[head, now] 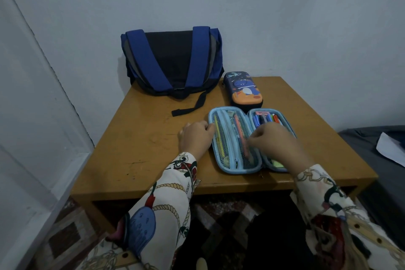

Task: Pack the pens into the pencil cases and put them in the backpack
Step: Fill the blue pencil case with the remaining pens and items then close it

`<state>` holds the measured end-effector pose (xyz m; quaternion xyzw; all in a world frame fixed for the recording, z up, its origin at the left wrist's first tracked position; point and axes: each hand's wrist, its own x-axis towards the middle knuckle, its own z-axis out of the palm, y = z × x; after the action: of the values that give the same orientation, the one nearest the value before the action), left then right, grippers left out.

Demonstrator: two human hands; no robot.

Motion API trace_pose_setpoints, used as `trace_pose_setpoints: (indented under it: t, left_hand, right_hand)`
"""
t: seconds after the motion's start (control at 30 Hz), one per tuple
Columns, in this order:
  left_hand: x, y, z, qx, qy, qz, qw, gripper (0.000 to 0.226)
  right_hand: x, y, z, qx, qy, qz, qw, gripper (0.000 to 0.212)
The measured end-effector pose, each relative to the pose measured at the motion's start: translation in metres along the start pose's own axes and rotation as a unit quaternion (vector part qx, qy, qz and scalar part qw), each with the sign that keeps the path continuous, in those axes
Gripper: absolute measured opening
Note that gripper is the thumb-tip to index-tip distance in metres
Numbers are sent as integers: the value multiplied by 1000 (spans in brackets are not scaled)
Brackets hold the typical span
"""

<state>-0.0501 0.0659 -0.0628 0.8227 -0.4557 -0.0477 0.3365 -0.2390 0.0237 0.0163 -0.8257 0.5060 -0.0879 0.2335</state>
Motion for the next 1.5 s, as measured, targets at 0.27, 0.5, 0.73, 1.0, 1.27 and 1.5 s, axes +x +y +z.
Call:
trace_pose_setpoints:
  t: [0.27,0.5,0.73,1.0,1.27,1.5]
  left_hand:
    - [-2,-3,-2,-74,16,-5,997,45]
    - [0,-4,-1,-146,18,-27,989,39]
    - [2,-4,0,-212,-26,42,976,38]
    - [-6,5,-5,-180,-58,110,976,58]
    - [-6,9,-5,-117,-127,126,977,58]
    - [-9,18,-13,-46,-182,130,974,54]
  right_hand:
    - [33,79,-14,171,134,125,968,37]
    - [34,90,-4,316,139,138,928,28]
    - [29,75,12,409,139,95,897,15]
    - [35,60,25,428,110,56,895,13]
    - [33,46,18,422,41,37,905,59]
    - [34,31,8,377,-37,48,924,55]
